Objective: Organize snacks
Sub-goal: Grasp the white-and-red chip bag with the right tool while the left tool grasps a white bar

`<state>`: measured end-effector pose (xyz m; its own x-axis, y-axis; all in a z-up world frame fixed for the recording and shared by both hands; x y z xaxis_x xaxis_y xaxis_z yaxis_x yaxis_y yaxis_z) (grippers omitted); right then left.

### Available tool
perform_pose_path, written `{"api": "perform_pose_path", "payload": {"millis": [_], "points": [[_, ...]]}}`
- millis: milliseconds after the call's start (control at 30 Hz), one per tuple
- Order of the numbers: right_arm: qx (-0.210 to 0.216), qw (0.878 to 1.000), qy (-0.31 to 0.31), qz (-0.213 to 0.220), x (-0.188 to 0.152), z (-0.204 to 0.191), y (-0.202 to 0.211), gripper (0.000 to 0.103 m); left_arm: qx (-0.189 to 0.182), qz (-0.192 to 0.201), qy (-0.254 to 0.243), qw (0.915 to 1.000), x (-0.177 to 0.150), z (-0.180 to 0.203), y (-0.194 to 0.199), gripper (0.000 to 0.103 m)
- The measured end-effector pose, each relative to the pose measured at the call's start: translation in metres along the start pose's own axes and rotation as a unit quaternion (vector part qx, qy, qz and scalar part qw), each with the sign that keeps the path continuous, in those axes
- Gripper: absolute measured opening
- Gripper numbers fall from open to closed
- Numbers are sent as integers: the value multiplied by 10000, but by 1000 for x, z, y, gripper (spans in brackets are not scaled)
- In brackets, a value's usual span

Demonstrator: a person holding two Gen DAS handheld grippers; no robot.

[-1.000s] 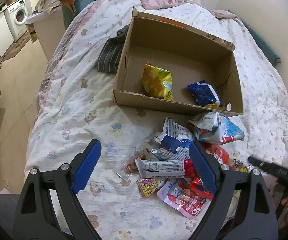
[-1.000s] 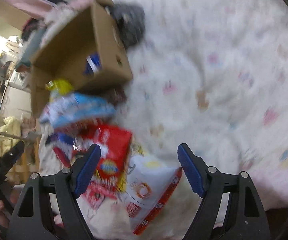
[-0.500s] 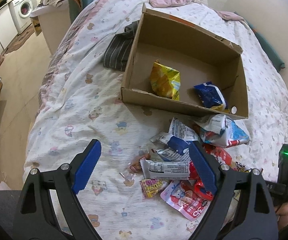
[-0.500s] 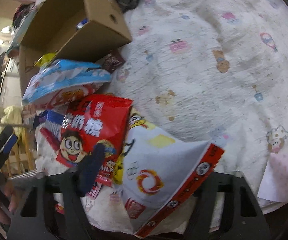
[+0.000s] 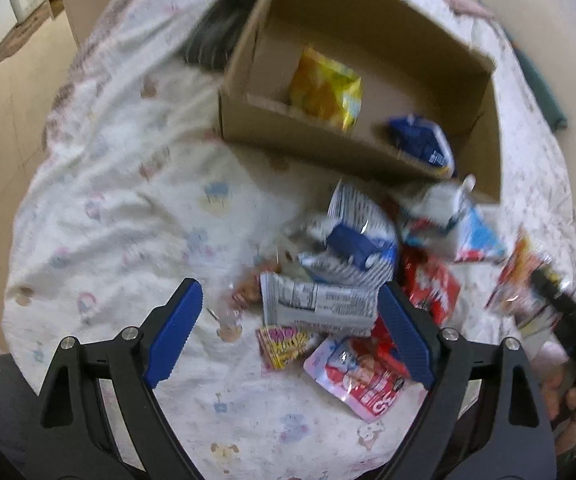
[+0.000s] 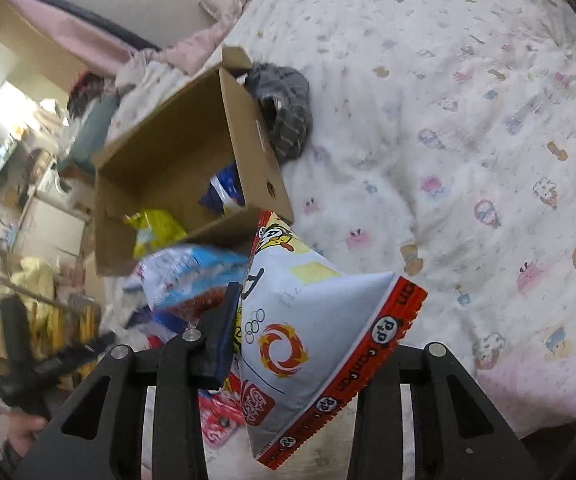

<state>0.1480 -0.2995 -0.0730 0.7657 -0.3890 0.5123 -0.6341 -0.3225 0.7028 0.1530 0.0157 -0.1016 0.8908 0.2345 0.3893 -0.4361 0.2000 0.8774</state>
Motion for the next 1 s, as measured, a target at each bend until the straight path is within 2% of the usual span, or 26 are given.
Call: {"api": "perform_pose_path", "payload": {"millis": [167, 400, 567, 700, 733, 867, 900, 933, 1000], "points": [[76, 9996, -145, -223, 0, 5, -11, 37, 31, -297, -107, 9995, -12, 11, -22, 87], [164, 9993, -219, -258, 1, 7, -9, 37, 18, -595, -385, 9975, -22, 33, -50, 87], [166, 9992, -224, -299, 1, 8, -11, 37, 21, -637, -822, 9946, -33, 55, -54, 87], [176, 9989, -267, -347, 1, 8, -14, 37, 17, -678, -830, 9942, -39, 60, -56, 87], [180, 9988, -274, -357, 1, 8, -15, 38, 4, -663, -820, 9944, -39, 61, -56, 77], [179, 9988, -229, -384, 1, 4, -18, 37, -14, -676, -756, 9948, -35, 54, -52, 61], [175, 9988, -230, -385, 1, 4, -18, 37, 48, -642, -788, 9948, -33, 50, -48, 46], [182, 9988, -243, -385, 1, 4, -18, 37, 98, -624, -795, 9948, -32, 47, -45, 37], [194, 9987, -266, -384, 1, 2, -18, 37, 9, -648, -707, 9954, -28, 39, -40, 27]]}}
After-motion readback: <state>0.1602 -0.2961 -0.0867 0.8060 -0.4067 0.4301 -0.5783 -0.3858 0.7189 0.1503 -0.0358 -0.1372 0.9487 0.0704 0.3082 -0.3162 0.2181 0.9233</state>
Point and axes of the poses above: each gripper's, at about its wrist camera, not at the fingertips, and y roughly against the way its jaws point, z to its right, x to its top, the point moved 2 cm from there along -y, roughly the way its jaws point, and after that the axes turned 10 degrees about z, right-handed, at the moved point
